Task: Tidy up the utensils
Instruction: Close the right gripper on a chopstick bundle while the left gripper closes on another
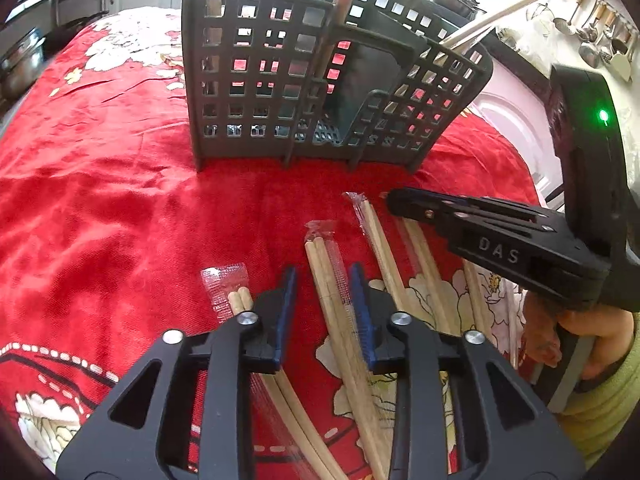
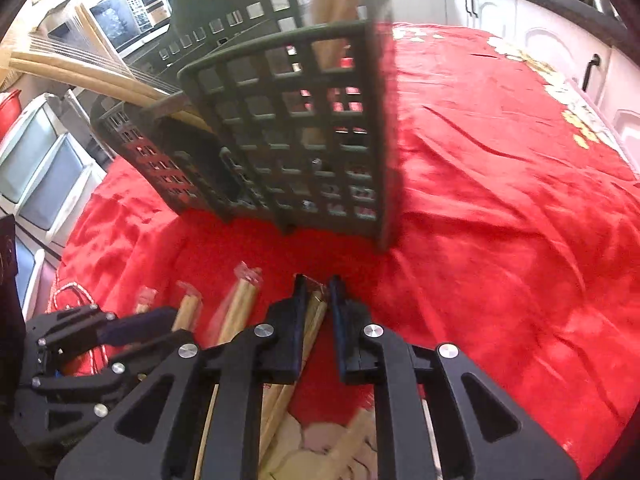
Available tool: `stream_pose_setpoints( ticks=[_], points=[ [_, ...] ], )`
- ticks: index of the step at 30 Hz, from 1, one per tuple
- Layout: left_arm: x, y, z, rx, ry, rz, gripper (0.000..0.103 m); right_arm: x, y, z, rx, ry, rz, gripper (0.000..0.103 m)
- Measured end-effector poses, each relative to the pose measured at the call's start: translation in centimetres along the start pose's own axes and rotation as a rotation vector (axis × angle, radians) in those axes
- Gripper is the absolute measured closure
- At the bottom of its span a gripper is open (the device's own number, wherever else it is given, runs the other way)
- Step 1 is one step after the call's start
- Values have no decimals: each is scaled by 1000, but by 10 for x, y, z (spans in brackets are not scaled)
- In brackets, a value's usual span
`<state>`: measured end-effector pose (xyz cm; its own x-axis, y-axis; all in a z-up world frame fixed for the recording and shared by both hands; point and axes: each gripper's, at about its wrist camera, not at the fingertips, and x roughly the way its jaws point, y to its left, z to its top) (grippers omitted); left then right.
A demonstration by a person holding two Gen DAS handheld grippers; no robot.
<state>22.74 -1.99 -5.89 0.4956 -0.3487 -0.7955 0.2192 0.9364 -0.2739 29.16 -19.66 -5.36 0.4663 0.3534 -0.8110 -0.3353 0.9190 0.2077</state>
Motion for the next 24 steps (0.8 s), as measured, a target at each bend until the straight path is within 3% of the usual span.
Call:
stream_pose_setpoints(
  ticks=[5, 9, 18, 24],
  points=[
    [3, -4, 7, 13, 6, 8, 62, -5, -7, -6, 3, 1, -2, 92],
    [8, -8, 15, 27, 14, 28, 60, -12, -10, -3, 10, -21, 33, 94],
    [15, -3, 29, 51, 3, 68, 100, -51, -6, 2, 13, -120, 89, 97],
    [-24, -5, 37, 34, -85, -23, 101, -88, 0, 8, 10, -204, 140, 98]
  ],
)
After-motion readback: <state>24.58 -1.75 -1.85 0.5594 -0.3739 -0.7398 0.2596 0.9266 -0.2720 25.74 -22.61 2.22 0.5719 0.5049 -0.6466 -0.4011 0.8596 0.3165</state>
